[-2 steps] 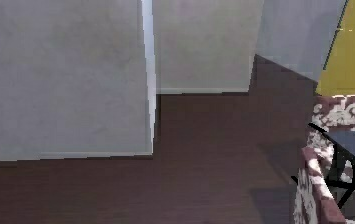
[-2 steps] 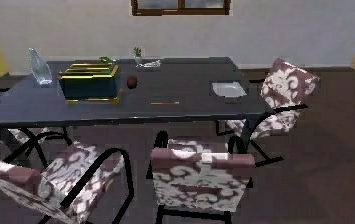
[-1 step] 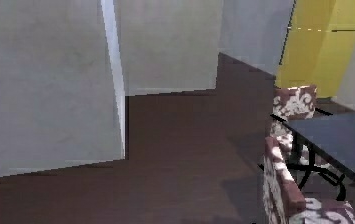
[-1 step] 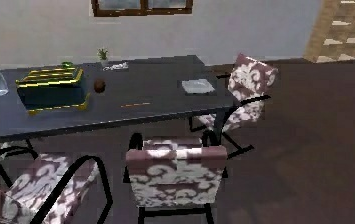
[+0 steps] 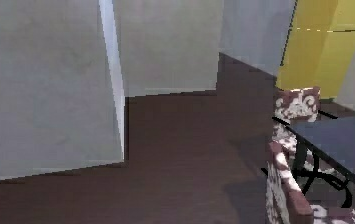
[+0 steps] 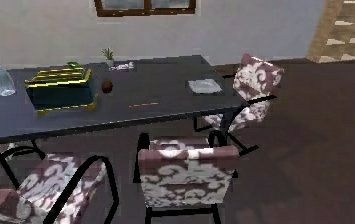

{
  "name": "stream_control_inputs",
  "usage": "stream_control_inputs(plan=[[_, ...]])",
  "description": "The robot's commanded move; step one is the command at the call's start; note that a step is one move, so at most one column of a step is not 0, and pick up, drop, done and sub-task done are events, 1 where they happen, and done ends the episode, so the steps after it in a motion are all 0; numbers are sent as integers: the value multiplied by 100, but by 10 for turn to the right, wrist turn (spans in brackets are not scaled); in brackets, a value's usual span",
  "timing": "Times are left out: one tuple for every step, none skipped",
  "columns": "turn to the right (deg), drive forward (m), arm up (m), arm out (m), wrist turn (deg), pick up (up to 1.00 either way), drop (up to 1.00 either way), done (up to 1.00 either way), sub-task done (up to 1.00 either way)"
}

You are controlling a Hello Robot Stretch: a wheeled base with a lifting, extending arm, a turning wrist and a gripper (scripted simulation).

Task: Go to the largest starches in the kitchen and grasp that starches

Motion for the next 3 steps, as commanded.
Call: stream_control_inputs(plan=[[450,0,0,0,0,0,0,0,0],[-390,0,0,0,0,0,0,0,0],[0,75,0,0,0,0,0,0,0]])
